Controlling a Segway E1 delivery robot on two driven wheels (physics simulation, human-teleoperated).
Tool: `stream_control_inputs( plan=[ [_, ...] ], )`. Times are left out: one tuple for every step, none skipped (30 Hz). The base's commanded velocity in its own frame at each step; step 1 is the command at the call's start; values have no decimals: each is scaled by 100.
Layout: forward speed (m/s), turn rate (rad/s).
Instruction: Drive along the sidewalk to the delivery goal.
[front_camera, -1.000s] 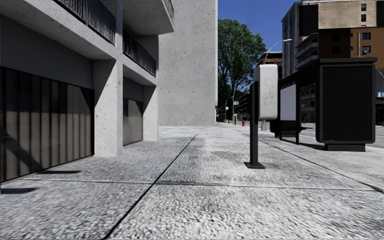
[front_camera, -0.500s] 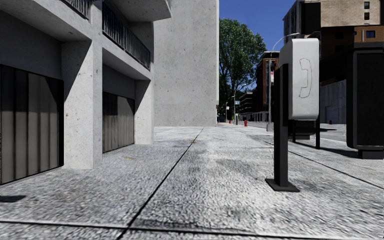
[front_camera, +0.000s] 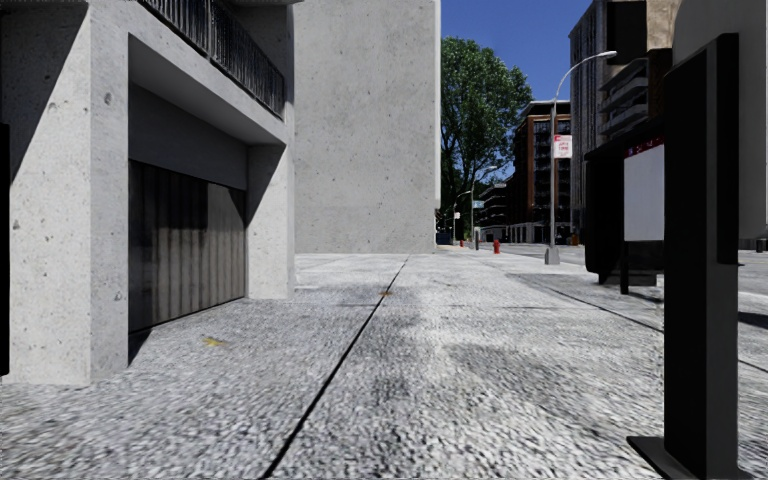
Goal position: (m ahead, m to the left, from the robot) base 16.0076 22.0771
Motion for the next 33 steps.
stream_control_inputs(
  plan=[
    [200,0],
    [200,0],
    [200,0],
    [200,0],
    [200,0],
    [200,0],
    [200,0],
    [200,0],
    [200,0],
    [200,0],
    [200,0],
    [200,0],
    [200,0],
    [200,0],
    [200,0],
    [200,0],
    [200,0],
    [200,0],
    [200,0],
    [200,0],
    [200,0],
    [200,0],
    [200,0],
    [200,0],
    [200,0],
    [200,0],
    [200,0],
    [200,0],
    [200,0],
    [200,0],
    [200,0],
    [200,0],
    [200,0]
  ],
)
